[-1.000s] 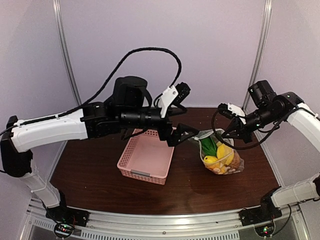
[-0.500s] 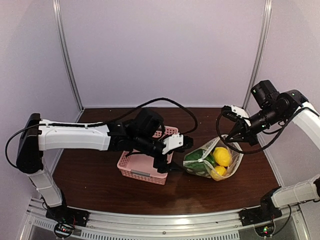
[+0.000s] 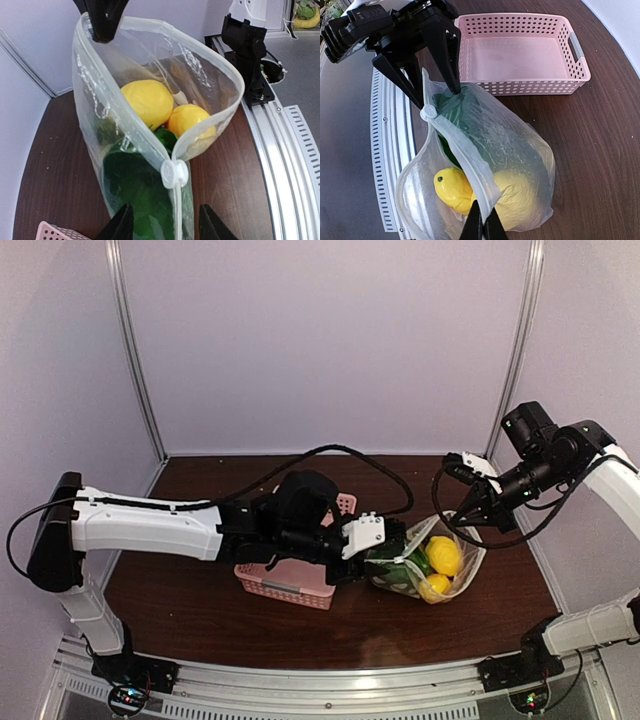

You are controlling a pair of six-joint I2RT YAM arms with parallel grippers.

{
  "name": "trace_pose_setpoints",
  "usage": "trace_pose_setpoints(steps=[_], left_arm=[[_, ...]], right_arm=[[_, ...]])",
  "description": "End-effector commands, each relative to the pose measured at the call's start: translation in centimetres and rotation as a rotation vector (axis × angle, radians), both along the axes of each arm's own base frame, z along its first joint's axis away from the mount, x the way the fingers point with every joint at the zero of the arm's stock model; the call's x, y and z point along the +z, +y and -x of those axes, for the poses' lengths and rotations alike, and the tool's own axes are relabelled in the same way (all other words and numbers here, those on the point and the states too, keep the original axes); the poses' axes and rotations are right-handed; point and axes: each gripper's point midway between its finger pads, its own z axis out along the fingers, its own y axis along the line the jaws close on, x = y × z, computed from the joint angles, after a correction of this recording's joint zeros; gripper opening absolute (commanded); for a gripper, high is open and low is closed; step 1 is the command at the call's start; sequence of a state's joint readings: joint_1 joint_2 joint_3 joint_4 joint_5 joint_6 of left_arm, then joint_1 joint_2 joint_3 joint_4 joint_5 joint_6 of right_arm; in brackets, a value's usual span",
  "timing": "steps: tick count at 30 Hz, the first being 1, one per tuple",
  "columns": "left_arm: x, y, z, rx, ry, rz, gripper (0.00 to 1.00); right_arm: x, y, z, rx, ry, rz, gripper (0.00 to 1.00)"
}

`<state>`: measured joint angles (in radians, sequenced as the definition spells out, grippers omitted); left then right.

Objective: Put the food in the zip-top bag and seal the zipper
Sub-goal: Pass from the right arm to the left

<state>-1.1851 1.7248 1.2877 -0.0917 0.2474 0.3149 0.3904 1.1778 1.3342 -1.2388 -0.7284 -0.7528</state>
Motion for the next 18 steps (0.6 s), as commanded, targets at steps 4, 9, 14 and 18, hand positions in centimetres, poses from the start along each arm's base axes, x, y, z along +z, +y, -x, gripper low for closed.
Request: trace_pose_setpoints(steps=[4,9,14,18], left_arm=[[1.8,-0.8,-1.1,0.126,-0.14,0.086,0.39],[1.5,-1.0,-1.6,0.144,-0.157,0.06,0.23],[2.0,-0.8,-1.6,0.144,-0.161,0.068,0.1],[5.0,-0.6,-1.3,0.151,-0.141,0.146,0.0]], right_arm=[[0.2,-0.1,0.3,-0.005,0.007,-0.006,0.0],[0.1,0.0,0.1,-0.007,0.012,-0.006,0.0],[-0.2,-0.2,-0.2,-0.017,0.01,0.007,0.0],[-0.9,-1.3,-1.4,-0.056,-0.037,0.096,0.0]])
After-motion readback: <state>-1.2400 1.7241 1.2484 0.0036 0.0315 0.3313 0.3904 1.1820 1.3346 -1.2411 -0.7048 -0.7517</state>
